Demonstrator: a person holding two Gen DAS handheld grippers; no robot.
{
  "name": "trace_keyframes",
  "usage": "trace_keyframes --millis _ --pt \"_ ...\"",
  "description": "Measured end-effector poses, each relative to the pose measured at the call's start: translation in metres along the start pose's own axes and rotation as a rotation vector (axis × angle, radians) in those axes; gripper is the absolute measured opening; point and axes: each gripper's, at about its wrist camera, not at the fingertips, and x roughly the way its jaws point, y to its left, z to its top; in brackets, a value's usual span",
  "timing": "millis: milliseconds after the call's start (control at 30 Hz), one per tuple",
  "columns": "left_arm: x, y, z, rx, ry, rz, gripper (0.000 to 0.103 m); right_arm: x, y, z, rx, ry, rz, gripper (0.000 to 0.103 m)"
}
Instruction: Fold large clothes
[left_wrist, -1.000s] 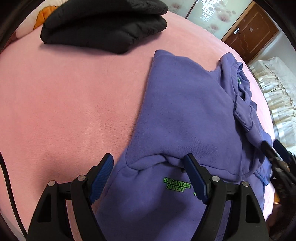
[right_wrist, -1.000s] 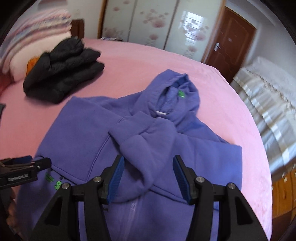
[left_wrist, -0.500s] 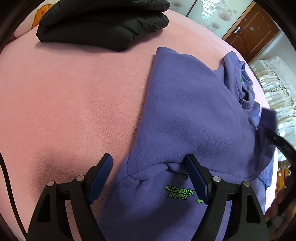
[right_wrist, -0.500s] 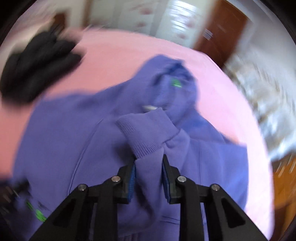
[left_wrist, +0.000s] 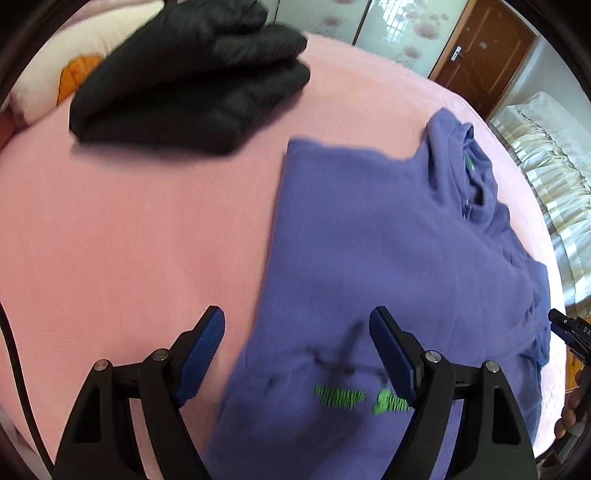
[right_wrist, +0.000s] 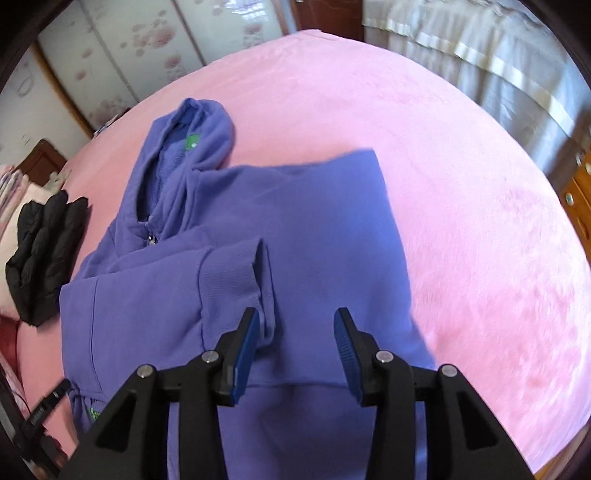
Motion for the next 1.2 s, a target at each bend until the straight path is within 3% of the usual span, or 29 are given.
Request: trace_keyframes --millis 100,233,367,400,433,467,533,633,767,900,1000,1033,1100,1200 --pt "0.006 -0.007 0.025 0.019 -0.037 0.020 0.080 0.011 0.006 0.015 -0.044 0.009 0.039 0.043" --pt "0.030 -0.009 0.058 0.020 -0.026 0.036 0.079 0.045 0.017 0.034 -0.079 0.056 0.049 0.043" --pt "0.068 -0.011 0.079 0.025 0.064 0.042 0.079 0.063 0.031 0.037 -0.120 0.083 0.061 0.042" --pt "0.075 -0.012 0.081 0.026 0.089 0.041 0.074 0.065 0.036 0.035 -0.153 0.078 0.056 0.039" --pt "0.081 -0.013 0.083 0.024 0.108 0.009 0.051 0.065 0.040 0.033 -0.184 0.070 0.055 0.019" --pt "0.082 -0.013 0.085 0.021 0.116 -0.011 0.044 0.064 0.043 0.031 -0.211 0.060 0.033 0.005" --pt "0.074 -0.014 0.087 -0.001 0.074 0.043 0.024 0.058 0.049 0.030 -0.258 0.018 0.003 0.002" --pt "0.062 -0.011 0.084 -0.044 0.008 0.055 0.019 0.034 0.053 0.034 -0.282 -0.103 -0.017 0.002" --pt "0.065 -0.013 0.076 -0.053 -0.035 0.101 0.019 0.023 0.057 0.040 -0.291 -0.206 -0.050 0.001" --pt "0.075 -0.017 0.070 -0.036 -0.033 0.145 0.024 0.059 0.056 0.038 -0.310 -0.150 -0.142 0.000" --pt "0.073 -0.020 0.069 0.008 -0.044 0.183 0.036 0.081 0.041 0.033 -0.286 -0.082 -0.172 0.000" --pt "0.069 -0.022 0.070 0.035 -0.044 0.192 0.049 0.077 0.038 0.033 -0.281 -0.082 -0.163 0.000" --pt "0.062 -0.022 0.072 0.064 -0.036 0.200 0.064 0.066 0.034 0.034 -0.264 -0.080 -0.148 0.002" --pt "0.043 -0.022 0.073 0.081 -0.043 0.196 0.064 0.046 0.029 0.036 -0.252 -0.097 -0.111 0.007"
